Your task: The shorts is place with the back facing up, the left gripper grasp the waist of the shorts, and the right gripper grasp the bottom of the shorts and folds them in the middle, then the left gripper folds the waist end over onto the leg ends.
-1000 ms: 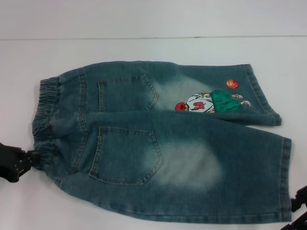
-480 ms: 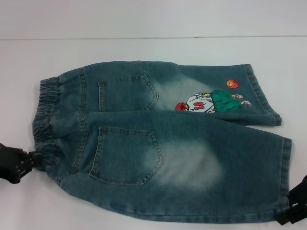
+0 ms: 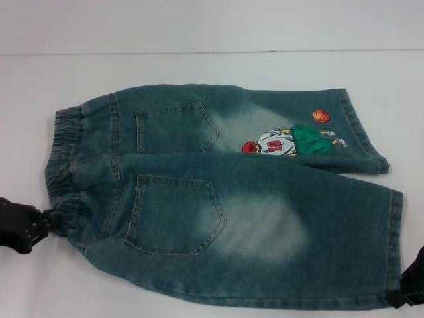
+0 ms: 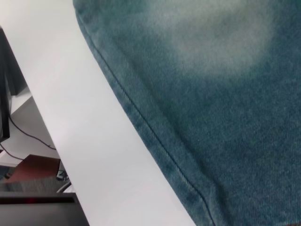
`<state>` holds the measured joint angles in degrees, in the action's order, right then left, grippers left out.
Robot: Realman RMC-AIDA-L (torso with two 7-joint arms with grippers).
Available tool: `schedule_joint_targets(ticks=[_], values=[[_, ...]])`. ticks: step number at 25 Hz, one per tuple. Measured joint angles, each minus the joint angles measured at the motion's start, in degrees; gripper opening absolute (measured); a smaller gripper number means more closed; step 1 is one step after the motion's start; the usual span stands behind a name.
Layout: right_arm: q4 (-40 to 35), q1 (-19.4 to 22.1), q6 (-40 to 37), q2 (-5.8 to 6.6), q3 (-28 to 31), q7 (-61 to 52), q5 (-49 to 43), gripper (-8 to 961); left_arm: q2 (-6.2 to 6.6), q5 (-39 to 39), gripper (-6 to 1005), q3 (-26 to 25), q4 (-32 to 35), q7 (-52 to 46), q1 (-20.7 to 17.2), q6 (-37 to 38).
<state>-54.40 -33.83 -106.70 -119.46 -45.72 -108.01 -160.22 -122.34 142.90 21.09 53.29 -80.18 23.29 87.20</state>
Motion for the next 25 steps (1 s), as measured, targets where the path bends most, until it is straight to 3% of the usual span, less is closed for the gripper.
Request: schedule_joint_targets(ticks=[8, 19, 25], values=[[-5.4, 1.5, -1.5, 0.28, 2.8, 0.5, 3.5, 47, 0.27, -0.4, 72, -0.7, 0.9, -2.7, -0.1, 2.4], [-17.0, 2.9, -5.6, 1.09, 13.8, 1.2, 15.2, 57, 0.12, -1.7, 73, -0.1, 9.2, -16.1, 2.8, 6.8], [-16.8, 1.9, 3.0, 1.26, 18.6, -0.3, 20.1, 63, 0.42, -1.5, 74, 0.0, 11.7, -23.2, 5.4, 5.8]])
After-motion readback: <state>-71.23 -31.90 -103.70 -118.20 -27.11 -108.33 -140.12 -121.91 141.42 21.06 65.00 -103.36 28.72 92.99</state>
